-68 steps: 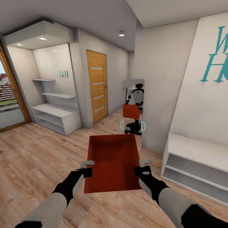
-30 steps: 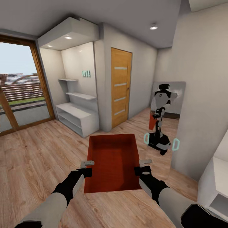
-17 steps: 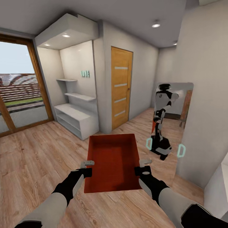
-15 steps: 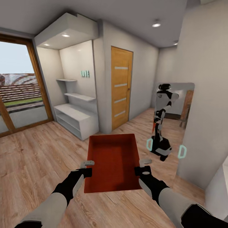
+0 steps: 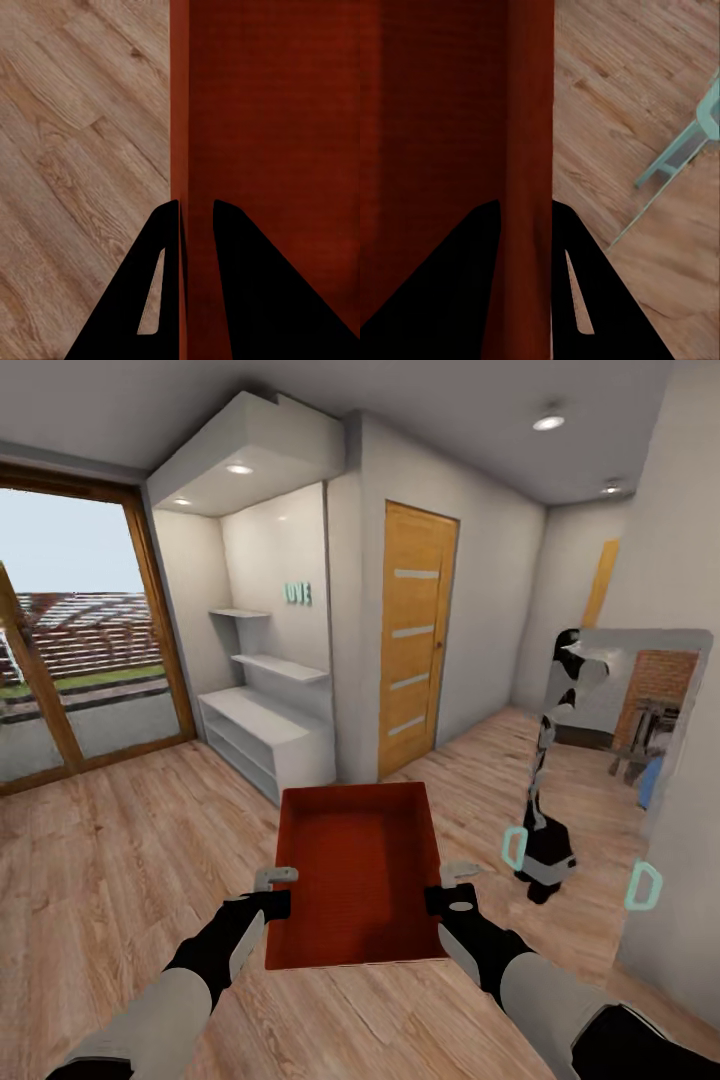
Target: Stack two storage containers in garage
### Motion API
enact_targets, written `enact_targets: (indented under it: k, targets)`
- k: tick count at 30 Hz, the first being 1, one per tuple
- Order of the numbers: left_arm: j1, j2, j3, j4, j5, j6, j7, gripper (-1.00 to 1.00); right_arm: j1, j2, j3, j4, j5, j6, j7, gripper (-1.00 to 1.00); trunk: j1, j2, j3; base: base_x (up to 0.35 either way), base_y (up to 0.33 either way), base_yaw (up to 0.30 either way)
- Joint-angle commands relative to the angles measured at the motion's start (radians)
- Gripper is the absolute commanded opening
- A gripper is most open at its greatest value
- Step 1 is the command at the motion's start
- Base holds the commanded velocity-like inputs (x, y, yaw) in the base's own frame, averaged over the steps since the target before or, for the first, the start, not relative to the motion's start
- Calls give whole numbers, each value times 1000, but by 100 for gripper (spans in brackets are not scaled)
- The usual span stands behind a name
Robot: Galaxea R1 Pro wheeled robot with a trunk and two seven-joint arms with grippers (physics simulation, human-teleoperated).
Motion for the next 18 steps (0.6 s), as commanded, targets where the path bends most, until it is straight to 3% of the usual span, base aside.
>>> enact_targets:
  k: [1, 10, 18]
  targets:
    - [1, 0, -19, 5, 16, 5, 11, -100, -2, -1, -6, -4, 14, 7, -8, -100, 1, -1, -1, 323, 0, 264]
    - [1, -1, -19, 5, 16, 5, 11, -100, -2, -2, -7, -4, 13, 7, -8, -100, 1, -1, -1, 323, 0, 233]
    - [1, -1, -19, 5, 16, 5, 11, -100, -2, -3, -7, -4, 13, 7, -8, -100, 1, -1, -1, 323, 0, 32]
